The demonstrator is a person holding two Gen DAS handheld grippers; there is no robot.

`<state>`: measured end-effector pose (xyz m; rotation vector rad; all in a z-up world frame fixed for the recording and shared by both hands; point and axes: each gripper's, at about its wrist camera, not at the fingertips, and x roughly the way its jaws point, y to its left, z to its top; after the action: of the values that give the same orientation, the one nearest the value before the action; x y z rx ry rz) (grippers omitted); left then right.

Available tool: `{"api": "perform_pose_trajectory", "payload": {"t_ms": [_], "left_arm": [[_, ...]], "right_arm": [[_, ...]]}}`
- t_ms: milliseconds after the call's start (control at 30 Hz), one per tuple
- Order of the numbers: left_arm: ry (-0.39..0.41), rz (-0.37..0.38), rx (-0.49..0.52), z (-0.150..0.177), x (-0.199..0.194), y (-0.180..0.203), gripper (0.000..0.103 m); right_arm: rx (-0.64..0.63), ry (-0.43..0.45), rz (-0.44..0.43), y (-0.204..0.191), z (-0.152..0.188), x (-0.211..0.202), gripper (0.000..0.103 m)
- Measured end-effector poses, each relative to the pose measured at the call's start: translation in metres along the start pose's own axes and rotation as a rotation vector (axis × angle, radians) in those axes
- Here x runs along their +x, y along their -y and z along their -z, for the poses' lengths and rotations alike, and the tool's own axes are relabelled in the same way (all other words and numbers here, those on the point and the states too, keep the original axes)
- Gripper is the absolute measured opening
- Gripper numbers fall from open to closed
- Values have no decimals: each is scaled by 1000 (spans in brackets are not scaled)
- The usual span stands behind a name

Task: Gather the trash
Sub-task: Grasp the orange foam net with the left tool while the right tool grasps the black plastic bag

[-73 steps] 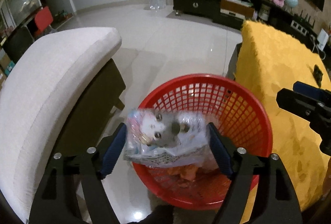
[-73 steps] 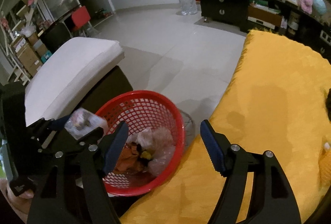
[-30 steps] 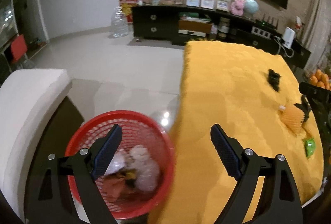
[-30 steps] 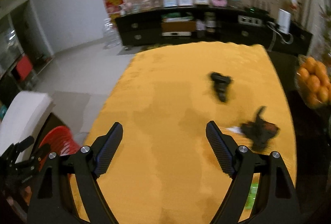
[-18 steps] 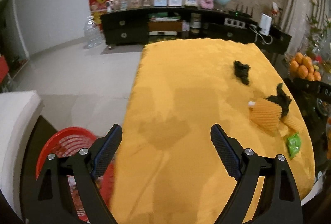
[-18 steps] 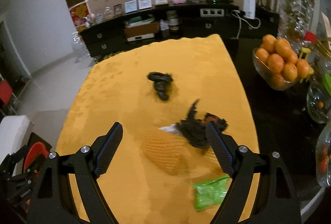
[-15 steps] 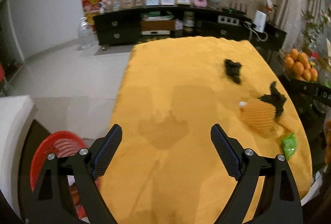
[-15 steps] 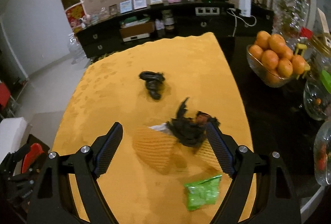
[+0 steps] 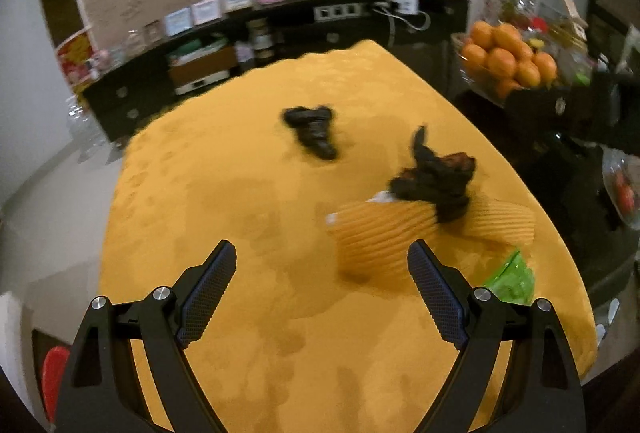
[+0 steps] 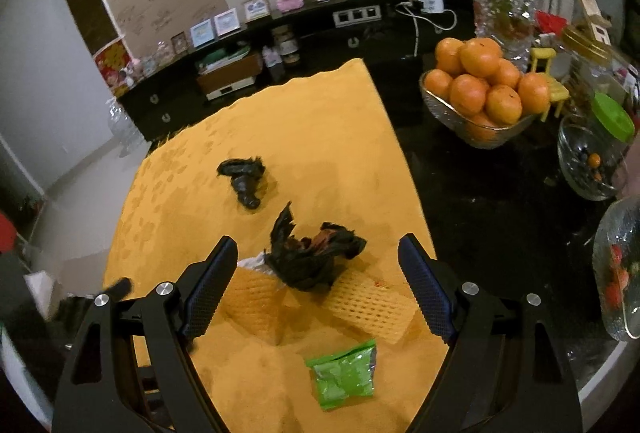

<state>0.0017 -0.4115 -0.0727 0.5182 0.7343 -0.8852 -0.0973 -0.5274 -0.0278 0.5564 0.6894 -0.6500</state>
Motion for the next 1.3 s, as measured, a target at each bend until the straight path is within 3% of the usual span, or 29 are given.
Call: {"api": "perform_pose_trajectory", "payload": {"t_ms": [300, 400, 500, 567, 633, 700, 800, 1300], "left_arm": [[-99, 93, 10, 4, 57, 22, 85], [-107, 142, -3, 6, 63, 23, 85], [-96, 132, 11, 8, 65, 26, 84], [-91, 137, 2, 8, 65, 24, 73], [-104, 152, -22, 8, 66, 19, 56], [-106, 163, -55, 8, 64, 11, 47], [-88, 160, -92, 5, 56, -3, 41], [16, 48, -253, 2, -7, -86, 41]], "right_arm": [[30, -26, -1, 3, -2, 8, 80], [30, -37, -4, 2, -1, 11, 80], [37, -43, -3, 3, -1, 13, 80], [38, -46, -3, 4, 0, 14, 80], [36, -47, -2, 4, 0, 15, 80], [33, -45, 2, 4, 1, 15, 80], [27, -48, 6, 4, 1, 17, 80], [-29, -102, 28, -7, 4, 73, 80]]}}
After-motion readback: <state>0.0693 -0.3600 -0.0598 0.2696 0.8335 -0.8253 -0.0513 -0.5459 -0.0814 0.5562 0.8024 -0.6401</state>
